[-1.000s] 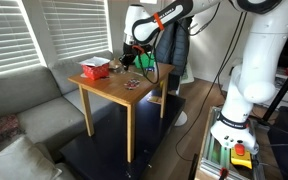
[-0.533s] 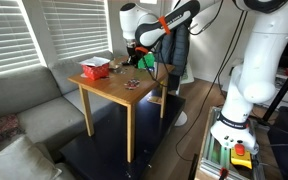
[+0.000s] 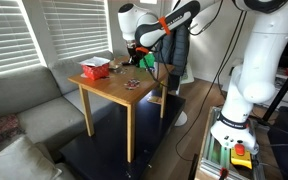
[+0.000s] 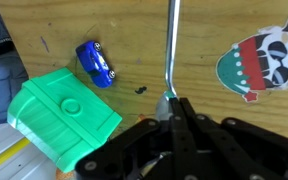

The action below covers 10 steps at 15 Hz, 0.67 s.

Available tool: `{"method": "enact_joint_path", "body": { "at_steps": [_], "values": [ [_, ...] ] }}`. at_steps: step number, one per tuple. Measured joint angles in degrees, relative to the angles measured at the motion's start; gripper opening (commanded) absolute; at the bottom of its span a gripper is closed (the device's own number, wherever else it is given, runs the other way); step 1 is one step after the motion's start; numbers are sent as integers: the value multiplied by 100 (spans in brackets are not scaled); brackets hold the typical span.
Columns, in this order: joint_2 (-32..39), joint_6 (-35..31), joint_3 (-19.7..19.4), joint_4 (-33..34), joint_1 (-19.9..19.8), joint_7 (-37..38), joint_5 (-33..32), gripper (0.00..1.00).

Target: Place the silver spoon upright

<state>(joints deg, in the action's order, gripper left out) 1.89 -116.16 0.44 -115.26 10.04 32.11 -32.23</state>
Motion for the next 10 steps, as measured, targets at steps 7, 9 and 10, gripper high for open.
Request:
{"method": "enact_joint_path", "body": {
  "at_steps": [7,9,10],
  "values": [
    [329,35,30,145,-206,363,-1112,1],
    [522,46,29,259,-242,437,-1431,1],
    [623,55,30,326,-241,464,-1577,1]
  ]
}}
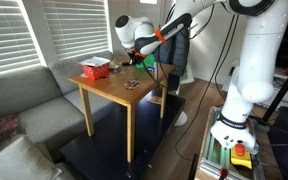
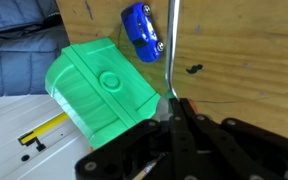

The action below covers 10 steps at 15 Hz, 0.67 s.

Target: Place the silver spoon upright

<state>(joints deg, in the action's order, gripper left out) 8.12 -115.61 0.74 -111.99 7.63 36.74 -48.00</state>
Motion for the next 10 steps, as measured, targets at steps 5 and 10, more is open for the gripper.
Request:
{"method": "enact_joint_path", "body": {
  "at_steps": [5,10],
  "values": [
    [527,213,13,423,63,114,-552,1],
    [984,471,40,745,162,115,-653,1]
  ]
}}
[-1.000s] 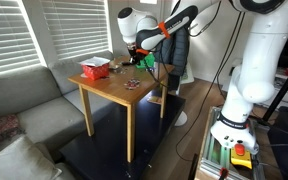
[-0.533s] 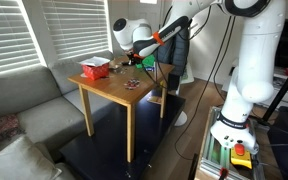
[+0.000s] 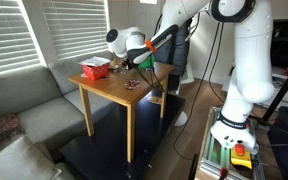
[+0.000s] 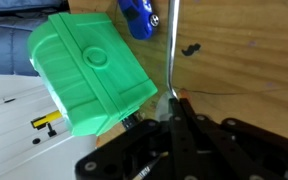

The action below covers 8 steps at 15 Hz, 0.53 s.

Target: Place the silver spoon upright

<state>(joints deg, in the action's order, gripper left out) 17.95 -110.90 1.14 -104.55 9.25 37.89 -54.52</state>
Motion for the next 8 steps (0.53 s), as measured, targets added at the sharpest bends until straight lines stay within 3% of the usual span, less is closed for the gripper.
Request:
{"method": "enact_joint_path", "body": {
  "at_steps": [5,6,7,8],
  "values": [
    [270,16,15,177,10,0,0,1],
    [301,16,15,199,10,-1,0,11],
    [322,16,15,214,10,-3,0,29],
    [338,16,15,227,10,-6,0,34]
  ]
}}
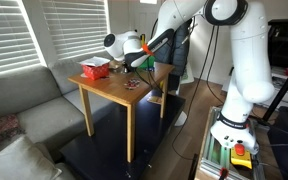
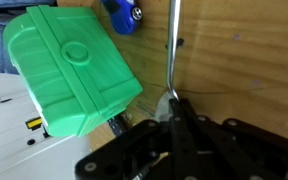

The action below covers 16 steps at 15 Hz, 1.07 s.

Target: Place the silver spoon upright

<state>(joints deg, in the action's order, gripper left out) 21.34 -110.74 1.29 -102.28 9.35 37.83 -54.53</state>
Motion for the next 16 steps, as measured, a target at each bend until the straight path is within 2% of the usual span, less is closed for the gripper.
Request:
{"method": "enact_joint_path", "body": {
  "at_steps": [9,10,11,16],
  "values": [
    [-2,97,19,185,-8,-229,74,96],
    [-41,67,42,199,-14,-320,188,100],
    [-108,19,75,199,-25,-437,379,100],
    [-730,-123,216,160,-114,-1373,2033,100]
  ]
}}
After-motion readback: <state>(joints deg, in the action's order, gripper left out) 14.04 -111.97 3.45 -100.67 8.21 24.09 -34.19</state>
